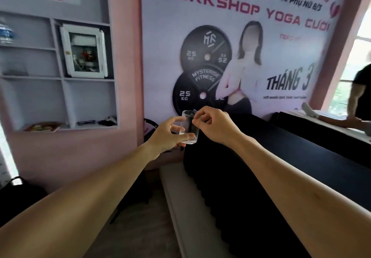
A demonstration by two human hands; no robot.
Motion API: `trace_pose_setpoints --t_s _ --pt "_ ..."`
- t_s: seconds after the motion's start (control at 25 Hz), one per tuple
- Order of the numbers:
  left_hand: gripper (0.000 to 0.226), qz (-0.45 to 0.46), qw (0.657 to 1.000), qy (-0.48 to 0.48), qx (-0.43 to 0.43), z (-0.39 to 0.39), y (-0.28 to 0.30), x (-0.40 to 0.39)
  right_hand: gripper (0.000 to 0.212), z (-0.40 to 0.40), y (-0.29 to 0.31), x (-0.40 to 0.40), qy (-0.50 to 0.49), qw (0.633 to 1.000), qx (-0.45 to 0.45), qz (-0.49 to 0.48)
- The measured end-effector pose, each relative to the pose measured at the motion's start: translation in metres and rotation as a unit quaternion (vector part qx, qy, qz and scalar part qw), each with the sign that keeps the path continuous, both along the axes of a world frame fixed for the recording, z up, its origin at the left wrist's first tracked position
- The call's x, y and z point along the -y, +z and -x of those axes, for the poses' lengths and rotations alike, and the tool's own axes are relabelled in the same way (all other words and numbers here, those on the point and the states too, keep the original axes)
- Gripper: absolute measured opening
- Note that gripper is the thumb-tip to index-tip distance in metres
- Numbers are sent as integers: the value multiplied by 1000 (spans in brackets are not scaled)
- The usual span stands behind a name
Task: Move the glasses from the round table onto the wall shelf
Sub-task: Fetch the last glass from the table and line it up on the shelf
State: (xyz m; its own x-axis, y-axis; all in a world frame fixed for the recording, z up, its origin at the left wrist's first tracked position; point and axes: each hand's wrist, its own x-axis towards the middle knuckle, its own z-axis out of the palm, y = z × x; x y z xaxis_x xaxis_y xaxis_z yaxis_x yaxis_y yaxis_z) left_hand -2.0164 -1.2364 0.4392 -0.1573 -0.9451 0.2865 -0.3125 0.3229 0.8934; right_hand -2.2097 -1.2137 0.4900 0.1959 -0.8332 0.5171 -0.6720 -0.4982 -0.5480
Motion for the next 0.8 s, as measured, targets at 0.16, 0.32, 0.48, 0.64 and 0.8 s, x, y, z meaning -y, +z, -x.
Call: trace_pose_setpoints --t_s 0.16,0.32,0.48,0.64,0.8 --pt "71 3 1000 22 -11 -12 2 80 3 -11 3 89 31 1000 0 -1" --pt "69 -4 998 60 -23 -27 13 164 3 -27 18 191 67 997 -19 -15" --pt "73 2 996 86 -31 -51 27 231 6 -54 27 273 96 995 -3 -9" --pt "71 6 992 121 -32 -85 26 295 3 -91 25 349 133 991 1 -22" --pt "70 2 989 141 -31 -125 20 355 2 -132 18 416 149 988 -2 -28"
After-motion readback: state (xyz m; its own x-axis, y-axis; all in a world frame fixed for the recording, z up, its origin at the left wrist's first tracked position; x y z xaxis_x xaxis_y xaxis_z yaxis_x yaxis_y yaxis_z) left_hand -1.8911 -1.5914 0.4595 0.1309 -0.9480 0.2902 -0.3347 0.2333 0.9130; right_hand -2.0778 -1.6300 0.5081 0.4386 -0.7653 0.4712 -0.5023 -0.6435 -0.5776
